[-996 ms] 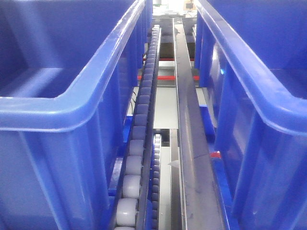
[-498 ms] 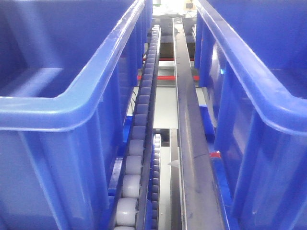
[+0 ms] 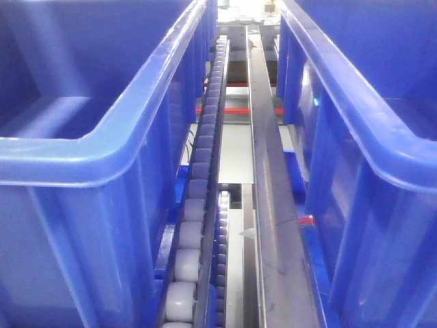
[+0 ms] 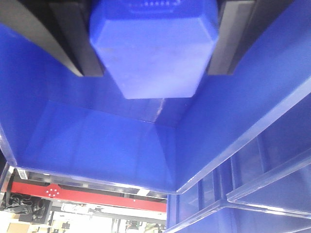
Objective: Pick and sort blue part to right shelf
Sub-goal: 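Lower the left gripper's part into its bin and open the left gripper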
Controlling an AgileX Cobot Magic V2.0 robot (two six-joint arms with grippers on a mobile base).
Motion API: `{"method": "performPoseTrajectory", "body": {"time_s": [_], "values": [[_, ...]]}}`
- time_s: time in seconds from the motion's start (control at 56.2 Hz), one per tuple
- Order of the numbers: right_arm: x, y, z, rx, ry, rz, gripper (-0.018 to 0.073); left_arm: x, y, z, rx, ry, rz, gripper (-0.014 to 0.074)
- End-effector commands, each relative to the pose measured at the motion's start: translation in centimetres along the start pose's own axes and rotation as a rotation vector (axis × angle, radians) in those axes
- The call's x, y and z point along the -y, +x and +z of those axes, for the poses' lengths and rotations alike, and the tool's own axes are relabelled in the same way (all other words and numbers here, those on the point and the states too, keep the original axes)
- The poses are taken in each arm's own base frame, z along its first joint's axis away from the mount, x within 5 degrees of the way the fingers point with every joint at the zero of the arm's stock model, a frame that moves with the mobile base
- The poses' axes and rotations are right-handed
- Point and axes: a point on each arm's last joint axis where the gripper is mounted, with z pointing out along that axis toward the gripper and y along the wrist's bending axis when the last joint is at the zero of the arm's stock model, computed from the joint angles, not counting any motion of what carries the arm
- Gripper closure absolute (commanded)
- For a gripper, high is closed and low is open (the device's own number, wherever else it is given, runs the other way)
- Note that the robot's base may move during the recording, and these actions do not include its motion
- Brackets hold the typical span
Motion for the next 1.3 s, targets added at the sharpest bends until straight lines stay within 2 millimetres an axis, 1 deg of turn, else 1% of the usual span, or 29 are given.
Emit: {"method": "performPoseTrajectory", "body": {"time_s": [0.0,0.036,0.089,0.142,0.16,0.196,0.356,0.427,0.48,0.569,0.658,0.73,0.783,0.872,0.961,1.032,1.085,1.192,1.281], "values": [[0.0,-1.8,-0.2,0.112,-0.009,-0.015,0.0354,0.2,-2.6,2.6,0.005,0.019,0.014,0.0261],[0.0,-1.8,-0.2,0.112,-0.009,-0.015,0.0354,0.2,-2.9,3.9,-0.028,0.024,0.017,0.0261],[0.0,-1.8,-0.2,0.112,-0.009,-0.015,0.0354,0.2,-3.1,6.6,-0.094,0.029,0.013,0.0261],[0.0,-1.8,-0.2,0.112,-0.009,-0.015,0.0354,0.1,-3.1,8.6,-0.148,0.029,0.011,0.0261],[0.0,-1.8,-0.2,0.112,-0.009,-0.015,0.0354,0.1,-3.0,9.8,-0.178,0.029,0.01,0.0261],[0.0,-1.8,-0.2,0.112,-0.009,-0.015,0.0354,0.1,-2.9,11.2,-0.213,0.028,0.009,0.0261],[0.0,-1.8,-0.2,0.112,-0.009,-0.015,0.0354,0.0,-2.2,16.8,-0.345,0.028,0.004,0.0258],[0.0,-1.8,-0.2,0.112,-0.009,-0.015,0.0354,-0.1,-1.8,18.5,-0.395,0.029,0.003,0.0258],[0.0,-1.8,-0.2,0.112,-0.009,-0.015,0.0354,-0.1,-1.6,19.4,-0.427,0.031,0.003,0.0244],[0.0,-1.8,-0.2,0.112,-0.009,-0.015,0.0354,-0.1,-1.7,20.2,-0.452,0.033,0.002,0.0162],[0.0,-1.8,-0.2,0.112,-0.009,-0.015,0.0354,-0.1,-1.9,20.3,-0.455,0.034,0.003,0.0059],[0.0,-1.8,-0.2,0.112,-0.009,-0.015,0.0354,-0.1,-2.0,20.2,-0.454,0.034,0.003,0.0001],[0.0,-1.8,-0.2,0.112,-0.009,-0.015,0.0354,-0.1,-1.9,20.2,-0.464,0.035,0.003,-0.0017],[0.0,-1.8,-0.2,0.112,-0.009,-0.015,0.0354,0.0,-1.8,19.9,-0.488,0.038,0.003,-0.0013],[0.0,-1.8,-0.2,0.112,-0.009,-0.015,0.0354,0.0,-2.2,18.8,-0.494,0.042,0.004,-0.0012],[0.0,-1.8,-0.2,0.112,-0.009,-0.015,0.0354,0.1,-3.1,17.2,-0.456,0.043,0.006,-0.0012],[0.0,-1.8,-0.2,0.11,-0.009,-0.015,0.0354,0.1,-3.8,15.7,-0.407,0.043,0.008,-0.0011],[0.0,-1.7,-0.2,0.1,-0.007,-0.015,0.0354,0.2,-5.3,11.3,-0.251,0.041,0.009,0.0009],[0.0,-1.6,-0.2,0.086,-0.005,-0.015,0.0354,0.3,-5.8,7.1,-0.122,0.039,0.013,0.0067]]}}
